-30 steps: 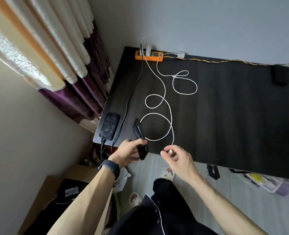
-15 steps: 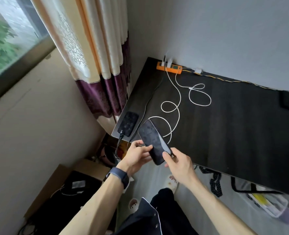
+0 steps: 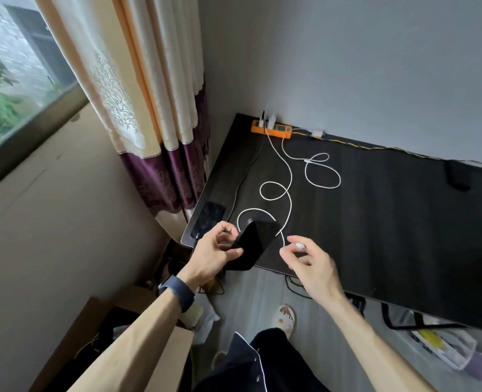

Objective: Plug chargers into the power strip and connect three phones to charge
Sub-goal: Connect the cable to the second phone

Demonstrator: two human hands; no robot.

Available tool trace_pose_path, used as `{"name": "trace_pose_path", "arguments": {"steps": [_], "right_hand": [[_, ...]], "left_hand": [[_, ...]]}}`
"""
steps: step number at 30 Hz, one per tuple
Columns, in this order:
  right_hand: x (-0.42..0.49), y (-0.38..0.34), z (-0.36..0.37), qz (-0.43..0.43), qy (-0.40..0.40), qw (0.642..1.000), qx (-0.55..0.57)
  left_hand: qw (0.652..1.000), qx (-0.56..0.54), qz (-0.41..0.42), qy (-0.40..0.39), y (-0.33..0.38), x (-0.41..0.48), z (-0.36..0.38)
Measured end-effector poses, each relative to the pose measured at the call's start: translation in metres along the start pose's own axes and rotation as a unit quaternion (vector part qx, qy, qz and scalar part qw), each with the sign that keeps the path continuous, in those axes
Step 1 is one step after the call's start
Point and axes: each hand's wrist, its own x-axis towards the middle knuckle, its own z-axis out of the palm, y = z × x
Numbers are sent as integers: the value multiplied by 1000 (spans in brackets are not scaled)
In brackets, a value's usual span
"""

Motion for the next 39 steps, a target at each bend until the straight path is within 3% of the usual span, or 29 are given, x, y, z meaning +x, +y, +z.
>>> {"name": "trace_pose_path", "arguments": {"steps": [3, 8, 11, 15, 19, 22, 26, 29, 32, 36, 39], "right_hand": [[7, -9, 3, -42, -7, 999, -25], [21, -6, 5, -40, -28, 997, -61], [27, -3, 5, -25, -79, 997, 10], [41, -4, 7, 19, -77, 994, 73], [57, -9, 8, 118, -33, 972, 203], [49, -12, 1, 67, -17, 990, 122], [16, -20, -8, 8, -10, 1000, 5], [-19, -23, -5, 32, -113, 991, 67], [-43, -24, 13, 101, -233, 954, 158], [-48, -10, 37, 113, -195, 970, 92], [-50, -12, 44, 43, -116, 992, 1]], "left_hand": [[1000, 3, 5, -28, 2, 0, 1], [995, 32, -5, -99, 11, 2, -2], [989, 12, -54, -139, 15, 3, -6], [971, -39, -145, -185, 15, 3, -9], [965, -127, -185, -133, 7, -1, 1], [949, -224, -215, -53, -1, -3, 4], [900, -381, -208, 27, -4, -2, -5], [884, -419, -199, 48, -3, 1, -13], [880, -424, -200, 75, 4, 5, -18], [853, -437, -253, 130, 9, 6, -13], [841, -449, -274, 126, 12, 1, -6]]}}
